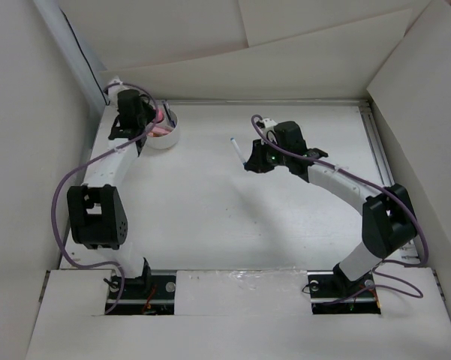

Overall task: Sort the stationery into containers
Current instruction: Pass the stationery from the right arm to the left

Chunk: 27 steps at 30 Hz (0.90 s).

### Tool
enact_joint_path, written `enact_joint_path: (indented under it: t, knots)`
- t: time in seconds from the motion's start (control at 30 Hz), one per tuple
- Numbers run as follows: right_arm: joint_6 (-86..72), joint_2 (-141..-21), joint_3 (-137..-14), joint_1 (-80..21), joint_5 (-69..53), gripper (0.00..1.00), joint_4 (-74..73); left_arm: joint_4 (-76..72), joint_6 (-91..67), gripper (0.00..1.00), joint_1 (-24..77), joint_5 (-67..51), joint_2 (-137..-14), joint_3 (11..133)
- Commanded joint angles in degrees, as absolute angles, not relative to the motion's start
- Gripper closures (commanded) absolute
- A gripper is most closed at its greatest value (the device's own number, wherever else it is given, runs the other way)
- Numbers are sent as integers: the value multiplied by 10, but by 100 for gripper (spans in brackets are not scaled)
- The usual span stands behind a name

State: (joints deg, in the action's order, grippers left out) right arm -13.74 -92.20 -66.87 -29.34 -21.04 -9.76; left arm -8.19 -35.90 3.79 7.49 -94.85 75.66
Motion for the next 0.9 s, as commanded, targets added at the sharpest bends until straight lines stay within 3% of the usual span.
enact_joint_path:
  t: [0.0, 0.43, 0.87]
  knots:
    - [-134, -893, -668, -294, -219, 100, -67, -46, -373, 100, -24, 88, -957, 783]
    - [-128, -893, -668, -294, -219, 100, -67, 25, -326, 100, -42, 104, -1082, 908]
    - [-128, -898, -668, -294, -219, 100, -67, 7, -308, 100, -42, 118, -1105, 870]
